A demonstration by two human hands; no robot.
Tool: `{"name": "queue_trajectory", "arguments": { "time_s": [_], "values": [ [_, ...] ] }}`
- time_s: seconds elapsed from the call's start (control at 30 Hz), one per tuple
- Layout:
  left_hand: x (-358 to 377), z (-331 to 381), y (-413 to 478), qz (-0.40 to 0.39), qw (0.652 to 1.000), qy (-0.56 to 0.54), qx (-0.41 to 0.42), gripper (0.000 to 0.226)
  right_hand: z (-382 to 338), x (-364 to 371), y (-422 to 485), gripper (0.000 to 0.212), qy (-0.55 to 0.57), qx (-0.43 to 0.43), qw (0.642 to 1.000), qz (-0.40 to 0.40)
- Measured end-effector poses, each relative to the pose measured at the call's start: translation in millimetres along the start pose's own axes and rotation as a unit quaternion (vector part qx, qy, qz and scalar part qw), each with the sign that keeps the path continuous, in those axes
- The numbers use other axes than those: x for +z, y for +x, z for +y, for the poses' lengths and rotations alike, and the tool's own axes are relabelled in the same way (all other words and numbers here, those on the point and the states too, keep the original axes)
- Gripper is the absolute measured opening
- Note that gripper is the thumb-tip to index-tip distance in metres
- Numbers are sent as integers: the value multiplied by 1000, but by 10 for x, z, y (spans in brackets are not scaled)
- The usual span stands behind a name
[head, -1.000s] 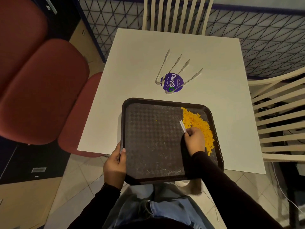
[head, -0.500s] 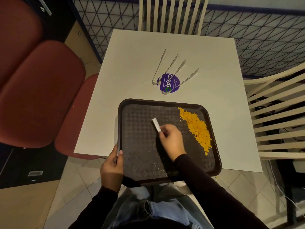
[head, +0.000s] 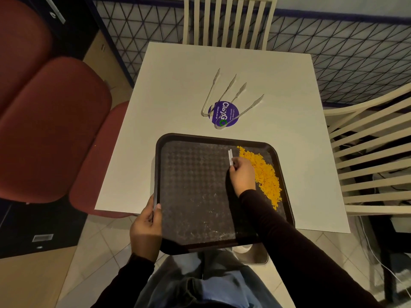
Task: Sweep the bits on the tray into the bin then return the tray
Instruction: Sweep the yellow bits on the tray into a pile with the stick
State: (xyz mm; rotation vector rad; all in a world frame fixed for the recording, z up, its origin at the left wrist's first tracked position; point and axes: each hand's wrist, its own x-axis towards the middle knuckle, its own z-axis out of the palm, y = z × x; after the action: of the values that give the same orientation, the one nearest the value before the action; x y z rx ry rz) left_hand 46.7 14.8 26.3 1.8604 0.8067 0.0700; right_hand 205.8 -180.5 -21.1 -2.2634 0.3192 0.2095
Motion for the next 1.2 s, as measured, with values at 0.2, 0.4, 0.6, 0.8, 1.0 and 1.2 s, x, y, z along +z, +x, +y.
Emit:
{"name": "queue_trajectory", "arguments": {
  "time_s": [0.2, 0.4, 0.6, 0.8, 1.0, 1.2],
  "values": [
    [6, 13, -17, 3, 1000, 6, 2, 39, 187, -164, 197, 20, -21, 40, 999, 29],
    [9, -19, -4, 6, 1000, 3, 9, 40, 376, -254, 261, 25, -28, 79, 995, 58],
    [10, -119, 50, -1, 1000, 7, 20, 42, 174, -106, 124, 31, -34, -26, 999, 14],
    [6, -177, 54, 0, 999, 27, 26, 37, 75, 5, 257, 30, -35, -10, 999, 19],
    [-6, -167, 61, -5, 999, 27, 17, 37, 292, -109, 443, 32, 1, 96, 992, 83],
    [-21, -185, 127, -21, 1000, 9, 4, 42, 337, -248, 277, 16, -39, 62, 992, 99]
  ]
}}
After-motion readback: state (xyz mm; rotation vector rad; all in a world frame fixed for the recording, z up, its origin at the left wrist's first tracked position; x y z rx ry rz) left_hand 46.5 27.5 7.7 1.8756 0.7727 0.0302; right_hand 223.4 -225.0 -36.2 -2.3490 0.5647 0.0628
